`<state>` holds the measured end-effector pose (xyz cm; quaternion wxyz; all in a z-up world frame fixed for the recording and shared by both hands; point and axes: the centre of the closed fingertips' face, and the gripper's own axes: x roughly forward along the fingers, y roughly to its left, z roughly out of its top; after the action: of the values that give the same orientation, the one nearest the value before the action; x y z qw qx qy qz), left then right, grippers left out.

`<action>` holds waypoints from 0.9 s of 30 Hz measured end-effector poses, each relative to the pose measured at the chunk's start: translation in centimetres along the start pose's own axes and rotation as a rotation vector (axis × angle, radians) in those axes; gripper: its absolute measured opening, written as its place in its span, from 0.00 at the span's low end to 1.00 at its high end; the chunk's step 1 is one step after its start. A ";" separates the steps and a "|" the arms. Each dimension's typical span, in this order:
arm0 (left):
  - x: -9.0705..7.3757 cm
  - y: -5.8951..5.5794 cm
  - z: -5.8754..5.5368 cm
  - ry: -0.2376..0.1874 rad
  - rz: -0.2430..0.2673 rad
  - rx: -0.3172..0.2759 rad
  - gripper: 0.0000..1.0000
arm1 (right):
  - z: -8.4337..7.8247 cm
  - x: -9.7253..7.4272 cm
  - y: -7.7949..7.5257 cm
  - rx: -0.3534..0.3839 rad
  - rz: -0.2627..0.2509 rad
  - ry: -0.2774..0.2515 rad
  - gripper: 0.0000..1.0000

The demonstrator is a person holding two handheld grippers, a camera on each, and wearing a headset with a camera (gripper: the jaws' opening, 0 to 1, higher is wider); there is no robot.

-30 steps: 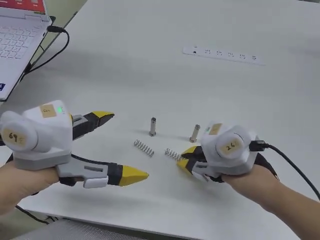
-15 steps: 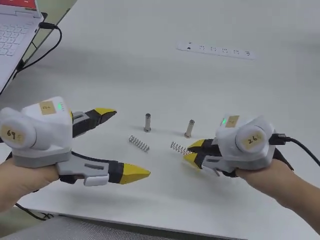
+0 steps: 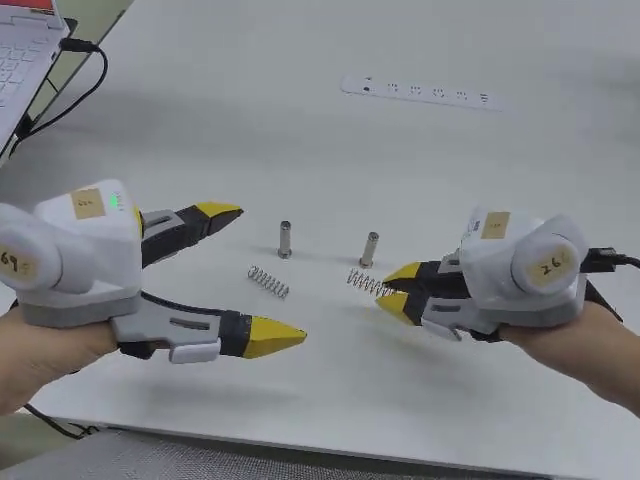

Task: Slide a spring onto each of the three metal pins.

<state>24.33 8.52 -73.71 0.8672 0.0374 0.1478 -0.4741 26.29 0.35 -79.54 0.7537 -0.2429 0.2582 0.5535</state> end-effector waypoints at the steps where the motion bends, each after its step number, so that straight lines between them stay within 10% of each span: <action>1: 0.3 -0.3 0.0 0.006 -0.017 0.003 0.88 | 0.0 0.0 0.1 -0.005 0.003 0.001 0.08; 27: 5.2 -2.4 -1.2 0.084 -0.254 0.027 0.47 | 1.0 -0.6 1.2 -0.147 0.084 -0.018 0.08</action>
<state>24.70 3.25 -76.17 0.7927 0.0499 0.1814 -0.5798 25.10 0.92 -78.45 0.7123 -0.2813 0.2200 0.6043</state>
